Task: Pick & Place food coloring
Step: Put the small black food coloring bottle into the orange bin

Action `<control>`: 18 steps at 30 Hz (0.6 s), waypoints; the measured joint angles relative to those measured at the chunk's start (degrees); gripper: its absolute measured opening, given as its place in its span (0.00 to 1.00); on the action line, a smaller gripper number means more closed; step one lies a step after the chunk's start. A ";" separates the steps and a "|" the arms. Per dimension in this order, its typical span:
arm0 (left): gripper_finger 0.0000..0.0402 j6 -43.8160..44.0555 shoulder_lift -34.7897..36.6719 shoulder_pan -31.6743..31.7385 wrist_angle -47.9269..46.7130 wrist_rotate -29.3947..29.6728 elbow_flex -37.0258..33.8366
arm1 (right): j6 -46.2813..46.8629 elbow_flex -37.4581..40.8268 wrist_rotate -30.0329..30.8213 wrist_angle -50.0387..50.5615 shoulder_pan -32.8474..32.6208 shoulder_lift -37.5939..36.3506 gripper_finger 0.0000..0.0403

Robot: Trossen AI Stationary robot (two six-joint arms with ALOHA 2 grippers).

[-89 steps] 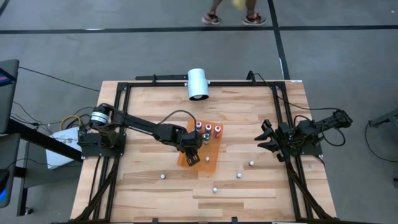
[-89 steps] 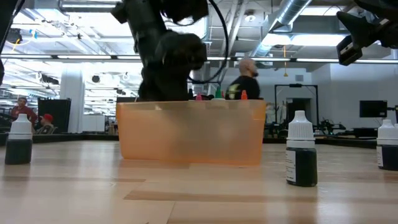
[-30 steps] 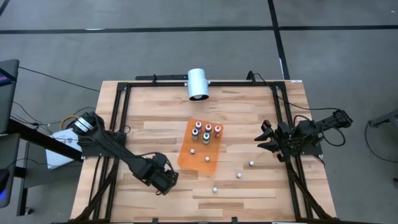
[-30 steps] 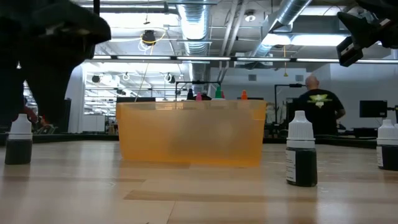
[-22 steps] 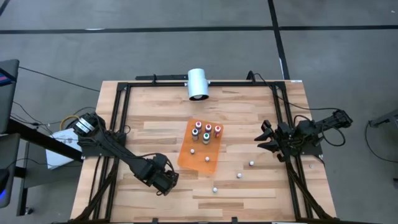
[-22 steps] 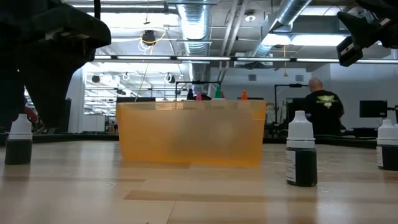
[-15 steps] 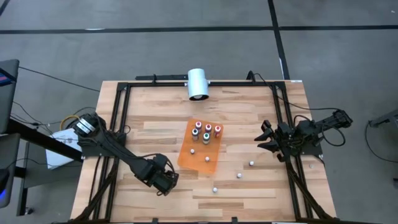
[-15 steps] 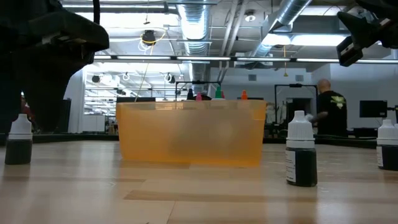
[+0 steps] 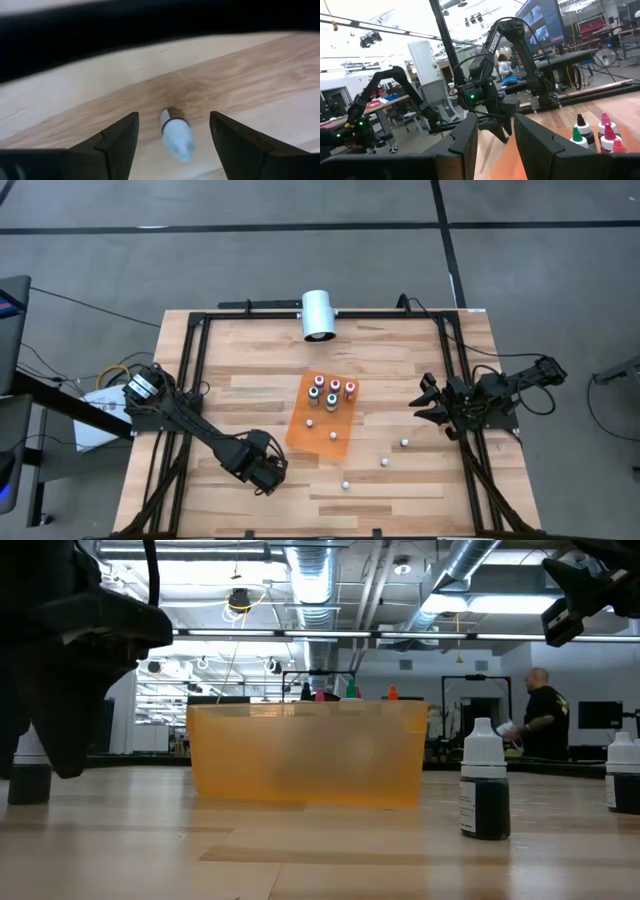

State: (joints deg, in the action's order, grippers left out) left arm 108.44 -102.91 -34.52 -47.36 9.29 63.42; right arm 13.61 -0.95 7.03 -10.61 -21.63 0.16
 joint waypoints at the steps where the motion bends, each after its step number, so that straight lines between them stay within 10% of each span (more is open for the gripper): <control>1: 0.59 -0.01 0.00 -0.01 -0.18 -0.03 0.00 | 0.00 0.00 0.00 0.01 0.00 0.01 0.29; 18: 0.48 -0.13 0.00 0.01 -1.18 -1.03 0.00 | 0.02 0.00 0.02 -0.13 0.00 0.01 0.29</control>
State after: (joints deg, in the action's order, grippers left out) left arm 108.31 -102.91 -34.50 -48.53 8.27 63.42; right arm 13.63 -0.95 7.05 -10.74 -21.63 0.16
